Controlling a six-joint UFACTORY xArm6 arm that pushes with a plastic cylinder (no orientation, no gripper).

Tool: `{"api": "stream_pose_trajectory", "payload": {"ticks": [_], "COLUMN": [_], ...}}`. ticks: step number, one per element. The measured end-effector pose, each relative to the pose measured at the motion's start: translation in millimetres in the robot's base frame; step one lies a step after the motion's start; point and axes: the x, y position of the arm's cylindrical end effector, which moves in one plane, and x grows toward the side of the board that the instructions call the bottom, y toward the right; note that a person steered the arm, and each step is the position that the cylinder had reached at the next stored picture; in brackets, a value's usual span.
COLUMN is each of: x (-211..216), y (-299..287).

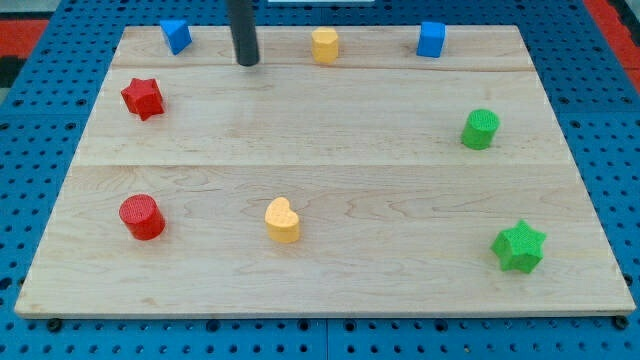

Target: Slide the green circle to the center

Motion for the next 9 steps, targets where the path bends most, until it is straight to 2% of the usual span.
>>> {"api": "stream_pose_trajectory", "payload": {"ticks": [2, 5, 6, 7, 8, 9], "x": [89, 175, 209, 209, 173, 156], "y": [70, 261, 287, 353, 357, 356]}}
